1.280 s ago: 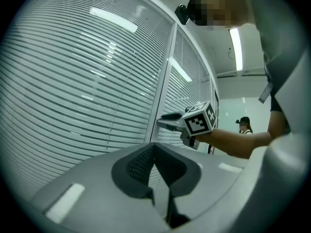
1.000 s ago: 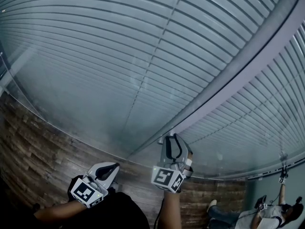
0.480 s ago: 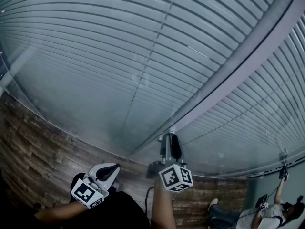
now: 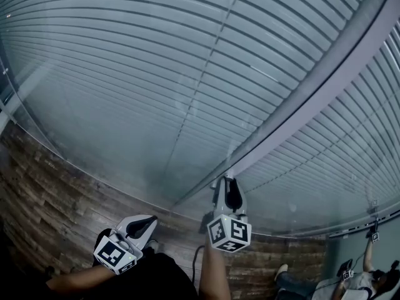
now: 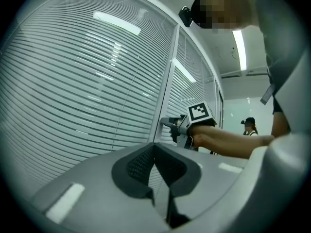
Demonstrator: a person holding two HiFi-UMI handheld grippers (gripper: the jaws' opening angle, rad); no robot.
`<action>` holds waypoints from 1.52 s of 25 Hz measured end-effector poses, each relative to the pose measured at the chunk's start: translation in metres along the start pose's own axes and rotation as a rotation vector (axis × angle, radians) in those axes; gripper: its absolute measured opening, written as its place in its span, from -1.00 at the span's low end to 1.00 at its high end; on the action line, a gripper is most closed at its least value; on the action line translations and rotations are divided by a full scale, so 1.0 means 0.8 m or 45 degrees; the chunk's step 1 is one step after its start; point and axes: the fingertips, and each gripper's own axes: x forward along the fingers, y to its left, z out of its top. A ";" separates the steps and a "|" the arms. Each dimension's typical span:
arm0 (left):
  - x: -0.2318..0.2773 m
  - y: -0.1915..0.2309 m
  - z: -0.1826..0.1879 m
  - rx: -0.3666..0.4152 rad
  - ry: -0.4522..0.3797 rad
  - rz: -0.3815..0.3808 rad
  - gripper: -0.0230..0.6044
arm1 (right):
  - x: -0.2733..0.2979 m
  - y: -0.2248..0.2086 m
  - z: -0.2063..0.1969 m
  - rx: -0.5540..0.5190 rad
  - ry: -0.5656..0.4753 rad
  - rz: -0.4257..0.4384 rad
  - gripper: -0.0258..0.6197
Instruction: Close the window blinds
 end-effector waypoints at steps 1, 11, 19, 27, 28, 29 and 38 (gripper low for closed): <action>0.000 -0.001 0.002 0.012 -0.002 -0.004 -0.93 | 0.000 0.002 0.000 -0.125 0.027 -0.005 -0.52; 0.005 -0.005 0.004 0.011 -0.015 -0.026 -0.93 | 0.001 0.014 -0.006 -1.141 0.242 -0.035 -0.53; 0.001 -0.002 0.002 0.001 -0.028 -0.003 -0.93 | 0.001 0.015 -0.008 -1.367 0.256 -0.045 -0.53; -0.001 0.008 0.006 -0.001 -0.048 0.032 -0.93 | -0.015 0.024 0.010 -0.814 0.060 0.050 -0.51; 0.000 0.009 0.007 0.010 -0.047 0.032 -0.93 | -0.017 0.027 0.013 -0.713 0.027 0.068 -0.51; 0.001 0.011 0.008 0.019 -0.048 0.034 -0.93 | -0.019 0.029 0.014 -0.612 0.008 0.087 -0.51; 0.010 0.009 0.023 -0.009 -0.104 0.036 -0.93 | -0.044 0.022 -0.011 -0.333 -0.015 0.075 -0.64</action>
